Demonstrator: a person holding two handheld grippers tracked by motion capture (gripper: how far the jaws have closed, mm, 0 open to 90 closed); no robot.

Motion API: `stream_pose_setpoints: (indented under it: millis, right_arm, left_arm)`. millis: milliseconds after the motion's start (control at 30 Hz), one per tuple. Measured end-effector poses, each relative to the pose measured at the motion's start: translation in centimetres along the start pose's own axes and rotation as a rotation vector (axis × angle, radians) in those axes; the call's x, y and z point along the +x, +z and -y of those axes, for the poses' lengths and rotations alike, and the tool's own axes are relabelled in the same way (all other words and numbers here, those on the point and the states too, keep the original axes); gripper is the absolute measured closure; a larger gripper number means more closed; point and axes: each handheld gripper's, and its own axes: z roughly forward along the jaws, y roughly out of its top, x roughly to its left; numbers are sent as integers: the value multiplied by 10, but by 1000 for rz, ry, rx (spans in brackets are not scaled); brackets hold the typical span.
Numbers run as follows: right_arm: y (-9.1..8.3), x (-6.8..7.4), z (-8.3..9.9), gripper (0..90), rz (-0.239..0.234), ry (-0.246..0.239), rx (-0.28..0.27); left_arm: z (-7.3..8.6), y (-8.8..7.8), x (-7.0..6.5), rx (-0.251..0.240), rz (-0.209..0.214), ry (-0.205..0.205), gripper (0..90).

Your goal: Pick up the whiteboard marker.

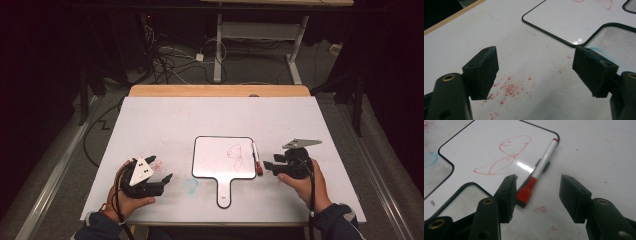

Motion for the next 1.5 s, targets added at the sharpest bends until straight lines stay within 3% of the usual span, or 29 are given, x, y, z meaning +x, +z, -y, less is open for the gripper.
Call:
stream_pose_setpoints:
  millis: [133, 267, 500, 933, 1033, 1200, 1400, 1467, 1500]
  right_arm:
    - [19, -1, -9, 564, -33, 54, 58]
    - [38, -1, -15, 588, -34, 62, 113]
    - [52, -7, -16, 632, -19, 82, 149]
    - [55, -16, -16, 799, -74, 98, 144]
    - [57, -15, -16, 817, -94, 80, 146]
    - [57, -14, -16, 819, -84, 42, 141]
    - [50, -11, -19, 819, -83, 14, 87]
    - [45, -10, -21, 819, -102, 7, 54]
    - [39, -7, -22, 819, -126, -13, 6]
  left_arm:
    - [1, 0, 0, -2, 6, -5, 202]
    - [2, 1, 1, 3, 11, -4, 202]
    - [2, 1, -1, 15, 23, -10, 203]
    - [2, 5, -2, 36, 40, -4, 204]
    - [2, 5, -2, 34, 38, 8, 204]
    - [2, 5, -3, 40, 46, -2, 205]
    - [2, 5, -2, 32, 43, 7, 206]
    - [2, 4, -2, 33, 49, -2, 206]
    - [2, 4, -2, 32, 49, -3, 204]
